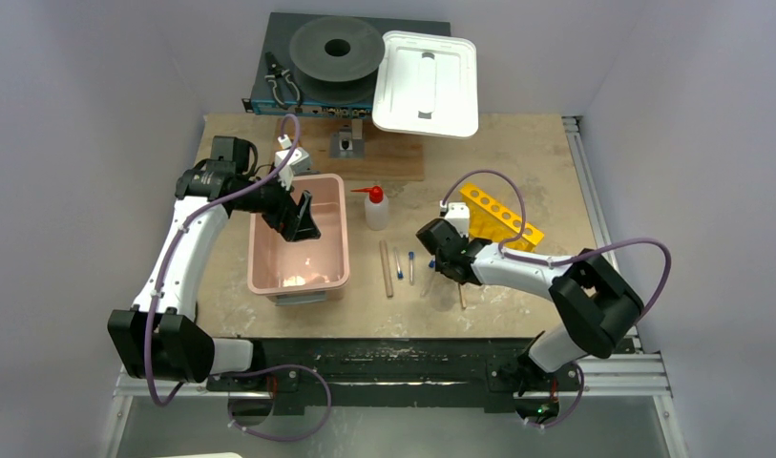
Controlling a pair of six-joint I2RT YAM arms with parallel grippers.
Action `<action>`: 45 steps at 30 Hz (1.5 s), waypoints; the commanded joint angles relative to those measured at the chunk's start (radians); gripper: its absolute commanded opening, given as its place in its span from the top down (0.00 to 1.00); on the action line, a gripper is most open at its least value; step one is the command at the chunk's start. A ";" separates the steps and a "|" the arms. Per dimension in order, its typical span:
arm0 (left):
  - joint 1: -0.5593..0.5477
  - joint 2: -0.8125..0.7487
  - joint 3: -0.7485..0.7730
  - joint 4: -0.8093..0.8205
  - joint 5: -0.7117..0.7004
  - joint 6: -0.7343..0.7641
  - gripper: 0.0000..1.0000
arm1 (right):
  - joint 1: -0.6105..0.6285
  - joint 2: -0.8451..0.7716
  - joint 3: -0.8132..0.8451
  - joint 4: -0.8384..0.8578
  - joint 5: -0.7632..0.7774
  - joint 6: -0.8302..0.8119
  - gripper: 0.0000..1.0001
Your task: Organize the chemistry lab equipment
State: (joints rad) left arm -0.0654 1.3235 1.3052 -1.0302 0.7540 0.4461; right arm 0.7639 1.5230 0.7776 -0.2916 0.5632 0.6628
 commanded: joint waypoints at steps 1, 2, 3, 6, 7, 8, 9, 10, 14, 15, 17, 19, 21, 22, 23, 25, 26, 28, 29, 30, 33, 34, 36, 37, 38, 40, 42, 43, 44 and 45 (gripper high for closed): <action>0.007 -0.023 0.003 -0.002 0.016 0.011 0.00 | -0.001 -0.019 0.016 0.007 0.049 0.012 0.74; 0.007 -0.024 0.002 -0.002 0.015 0.012 0.00 | -0.001 -0.020 0.014 0.008 0.050 0.012 0.74; 0.007 -0.022 0.002 -0.002 0.016 0.012 0.00 | 0.000 -0.019 0.014 0.012 0.050 0.012 0.74; 0.007 -0.022 0.002 -0.003 0.015 0.014 0.00 | -0.002 -0.008 0.015 0.014 0.047 0.013 0.74; 0.007 -0.023 0.002 -0.002 0.014 0.014 0.00 | -0.002 -0.004 0.015 0.013 0.046 0.014 0.74; 0.007 -0.023 0.002 -0.002 0.013 0.015 0.00 | -0.002 0.003 0.016 0.015 0.043 0.014 0.74; 0.007 -0.024 0.001 -0.003 0.014 0.014 0.00 | -0.002 0.007 0.015 0.016 0.038 0.014 0.74; 0.007 -0.024 0.000 -0.002 0.013 0.015 0.00 | -0.002 0.016 0.016 0.017 0.033 0.016 0.74; 0.007 -0.026 0.002 -0.006 0.006 0.020 0.00 | -0.003 0.050 0.020 0.023 0.013 0.027 0.75; 0.007 -0.026 0.002 -0.007 0.006 0.022 0.00 | -0.002 0.057 0.020 0.025 0.010 0.029 0.75; 0.007 -0.026 0.003 -0.005 0.007 0.022 0.00 | -0.002 0.071 0.025 0.023 0.005 0.035 0.77; 0.007 -0.026 0.005 -0.005 0.008 0.022 0.00 | -0.002 0.078 0.028 0.019 0.005 0.037 0.78; 0.007 -0.025 0.005 -0.007 0.009 0.021 0.00 | -0.002 0.073 0.029 0.027 0.005 0.037 0.82; 0.007 -0.026 0.005 -0.007 0.011 0.017 0.00 | -0.002 0.071 0.031 0.029 0.003 0.036 0.84; 0.007 -0.025 0.005 -0.005 0.016 0.013 0.00 | -0.002 0.069 0.036 0.030 0.003 0.032 0.87; 0.007 -0.027 0.006 -0.005 0.032 0.001 0.00 | -0.002 0.064 0.052 0.026 0.005 0.024 0.93; 0.007 -0.030 0.006 -0.005 0.045 -0.005 0.00 | -0.003 0.055 0.061 0.022 0.008 0.020 0.98; 0.007 -0.041 -0.002 0.003 0.080 -0.016 0.00 | -0.002 0.020 0.076 0.022 0.013 0.011 1.00; 0.007 -0.052 -0.013 0.014 0.105 -0.024 0.00 | -0.002 -0.017 0.080 0.028 0.014 0.003 1.00; 0.007 -0.073 -0.028 0.042 0.132 -0.043 0.00 | -0.002 -0.055 0.081 0.045 0.017 -0.011 1.00; 0.007 -0.159 -0.113 0.211 0.202 -0.193 0.00 | 0.000 -0.190 0.084 0.114 -0.015 -0.051 1.00; 0.007 -0.167 -0.119 0.239 0.233 -0.236 0.00 | 0.002 -0.234 0.086 0.143 -0.029 -0.061 1.00; 0.006 -0.167 -0.135 0.317 0.263 -0.386 0.00 | 0.009 -0.310 0.095 0.202 -0.069 -0.070 1.00; 0.002 -0.175 -0.149 0.360 0.268 -0.446 0.00 | 0.014 -0.346 0.101 0.232 -0.090 -0.068 1.00; -0.004 -0.185 -0.158 0.395 0.270 -0.494 0.00 | 0.021 -0.367 0.105 0.274 -0.121 -0.066 1.00; -0.025 -0.207 -0.158 0.419 0.277 -0.523 0.00 | 0.041 -0.406 0.097 0.388 -0.194 -0.056 1.00; -0.040 -0.227 -0.138 0.415 0.292 -0.526 0.00 | 0.071 -0.431 0.087 0.516 -0.277 -0.061 1.00; -0.042 -0.231 -0.117 0.401 0.296 -0.526 0.00 | 0.085 -0.436 0.093 0.549 -0.300 -0.061 1.00; -0.041 -0.233 -0.090 0.387 0.297 -0.528 0.00 | 0.097 -0.438 0.104 0.572 -0.317 -0.061 1.00; -0.042 -0.236 -0.081 0.380 0.305 -0.535 0.00 | 0.108 -0.440 0.113 0.589 -0.324 -0.056 1.00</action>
State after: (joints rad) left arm -0.0948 1.1282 1.1545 -0.6975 0.9913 -0.0025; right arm 0.8249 1.0931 0.8513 0.0906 0.3702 0.6163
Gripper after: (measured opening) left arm 0.998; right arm 0.048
